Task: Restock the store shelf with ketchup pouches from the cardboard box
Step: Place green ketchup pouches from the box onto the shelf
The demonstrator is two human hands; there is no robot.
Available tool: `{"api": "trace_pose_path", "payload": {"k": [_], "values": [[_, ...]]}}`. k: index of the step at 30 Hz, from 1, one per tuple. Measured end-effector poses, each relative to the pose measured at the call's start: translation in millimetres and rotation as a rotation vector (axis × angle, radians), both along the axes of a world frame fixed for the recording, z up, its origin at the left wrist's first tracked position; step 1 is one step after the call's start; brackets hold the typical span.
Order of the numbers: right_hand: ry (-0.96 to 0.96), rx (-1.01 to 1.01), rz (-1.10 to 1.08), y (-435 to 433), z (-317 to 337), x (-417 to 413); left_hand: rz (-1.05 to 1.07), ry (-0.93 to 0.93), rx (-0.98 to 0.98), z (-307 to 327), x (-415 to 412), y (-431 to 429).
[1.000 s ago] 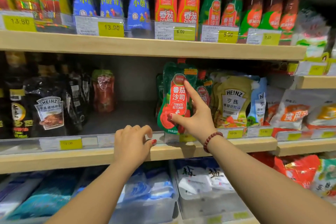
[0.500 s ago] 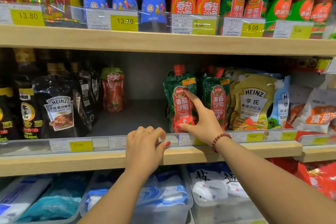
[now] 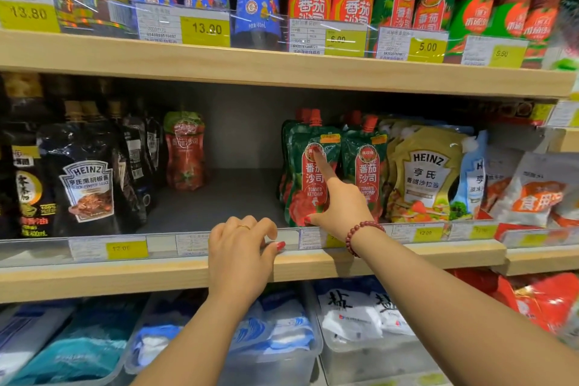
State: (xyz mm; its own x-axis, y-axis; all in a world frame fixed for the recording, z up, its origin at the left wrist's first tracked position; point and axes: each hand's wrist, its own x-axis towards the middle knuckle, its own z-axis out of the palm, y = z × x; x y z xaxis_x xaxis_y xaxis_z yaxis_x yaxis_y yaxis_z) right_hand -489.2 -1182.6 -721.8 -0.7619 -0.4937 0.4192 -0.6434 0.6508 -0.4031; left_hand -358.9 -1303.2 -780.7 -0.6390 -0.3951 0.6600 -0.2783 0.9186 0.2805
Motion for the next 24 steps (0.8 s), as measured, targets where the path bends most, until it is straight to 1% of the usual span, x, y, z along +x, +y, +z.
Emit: {"api": "trace_pose_path", "payload": {"k": [2,5,9,12,16,24], "values": [[-0.026,-0.001,-0.009,-4,2,-3,0.001,0.003,-0.004,0,0,0],[-0.031,0.081,-0.059,-8,7,-7,0.001,0.010,-0.013,-1,0,-1],[-0.088,0.028,-0.042,-10,3,-9,0.007,0.018,-0.014,-2,-1,-1],[-0.049,0.013,-0.037,-11,1,-8,0.013,0.013,-0.003,-2,-2,-1],[-0.017,-0.067,0.025,-10,-5,-5,0.000,0.006,-0.001,-3,-1,0],[-0.052,-0.141,0.048,-2,-6,3,-0.021,0.008,-0.010,-3,-1,-3]]}}
